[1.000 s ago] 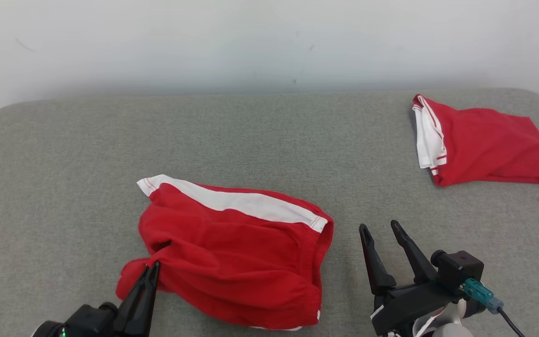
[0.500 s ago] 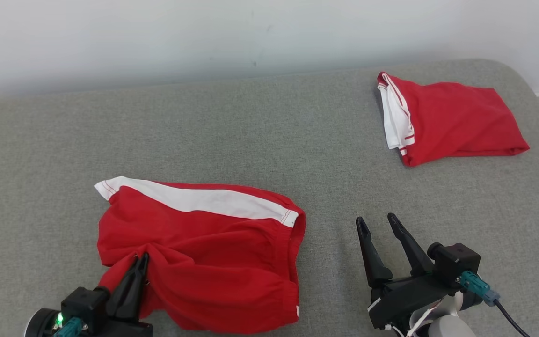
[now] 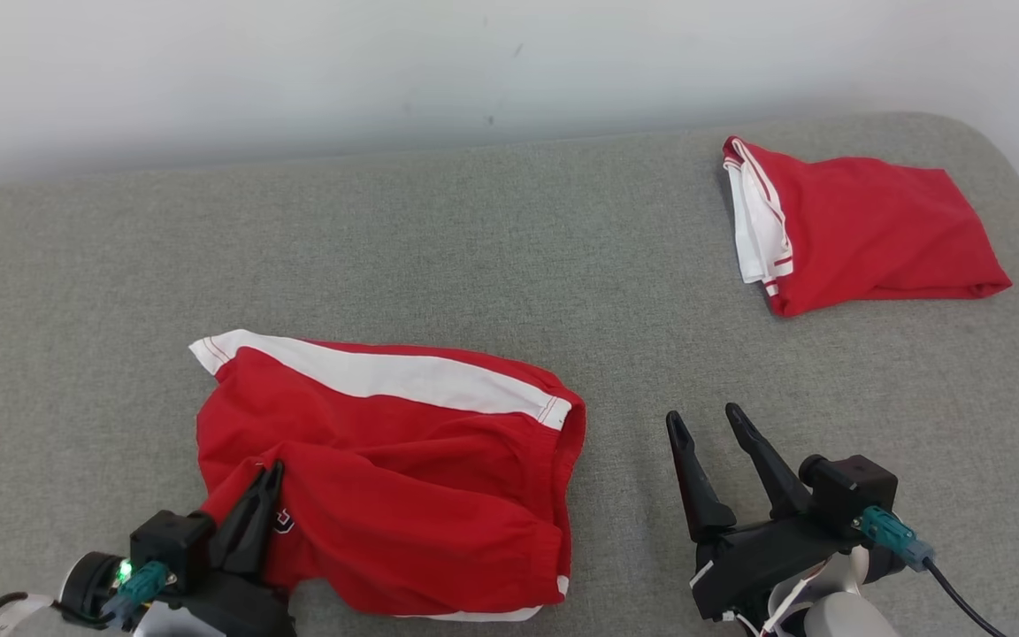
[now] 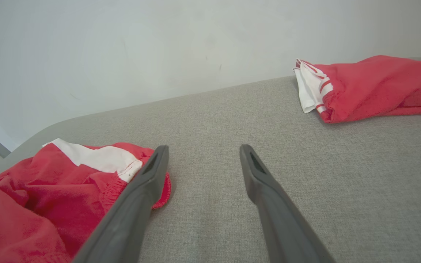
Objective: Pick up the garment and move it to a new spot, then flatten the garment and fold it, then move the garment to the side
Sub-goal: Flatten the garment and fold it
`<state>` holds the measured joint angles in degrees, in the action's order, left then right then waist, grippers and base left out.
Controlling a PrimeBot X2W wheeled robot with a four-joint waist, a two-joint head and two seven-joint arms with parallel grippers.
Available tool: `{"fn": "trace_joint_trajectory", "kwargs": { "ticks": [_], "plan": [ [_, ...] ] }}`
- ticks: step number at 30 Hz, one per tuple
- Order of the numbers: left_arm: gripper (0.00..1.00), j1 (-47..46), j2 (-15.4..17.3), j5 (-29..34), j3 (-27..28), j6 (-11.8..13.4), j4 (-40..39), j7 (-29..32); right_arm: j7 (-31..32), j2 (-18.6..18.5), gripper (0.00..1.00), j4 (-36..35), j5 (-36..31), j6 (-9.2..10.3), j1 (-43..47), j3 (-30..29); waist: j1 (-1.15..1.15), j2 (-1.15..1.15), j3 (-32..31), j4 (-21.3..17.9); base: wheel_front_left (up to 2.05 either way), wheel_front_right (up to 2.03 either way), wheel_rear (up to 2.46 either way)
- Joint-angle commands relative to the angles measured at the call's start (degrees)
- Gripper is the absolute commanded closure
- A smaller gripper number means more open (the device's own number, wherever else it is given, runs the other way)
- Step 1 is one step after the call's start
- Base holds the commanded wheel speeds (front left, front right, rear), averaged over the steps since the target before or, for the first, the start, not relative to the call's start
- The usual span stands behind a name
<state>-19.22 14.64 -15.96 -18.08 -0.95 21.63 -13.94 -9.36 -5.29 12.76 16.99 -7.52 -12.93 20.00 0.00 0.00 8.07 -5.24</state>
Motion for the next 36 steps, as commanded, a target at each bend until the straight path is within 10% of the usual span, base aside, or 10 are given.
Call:
{"fn": "trace_joint_trajectory", "kwargs": {
  "ticks": [1, 2, 24, 36],
  "plan": [
    [0.73, -0.39, -0.02, 0.19, -0.17, -0.21, 0.47, -0.4, 0.1, -0.07, 0.0, 0.08, -0.3, 0.06, -0.27, 0.2, 0.0, 0.0, -0.2, 0.12, 0.0, 0.0, 0.0],
    [0.0, -0.89, -0.43, 0.23, -0.17, -0.18, 0.92, -0.6, 0.13, -0.06, 0.0, 0.14, -0.23, 0.06, -0.17, 0.23, 0.0, 0.0, -0.38, 0.23, 0.0, 0.0, 0.0],
    [0.0, 18.2, -4.16, 2.18, 11.59, 7.07, -21.31, -1.25, 4.21, -4.65, 0.0, -4.62, 5.73, 0.06, 5.5, 5.68, 0.0, 0.0, -4.68, 6.08, 0.0, 0.0, 0.0],
    [0.0, 21.07, -5.64, 3.52, 14.84, 6.8, -24.48, -1.25, 12.33, -8.55, 0.0, -12.43, 10.6, 0.07, 11.68, 13.41, 0.0, 0.0, -5.51, 6.92, 0.0, 0.0, 0.0]
  ]
}}
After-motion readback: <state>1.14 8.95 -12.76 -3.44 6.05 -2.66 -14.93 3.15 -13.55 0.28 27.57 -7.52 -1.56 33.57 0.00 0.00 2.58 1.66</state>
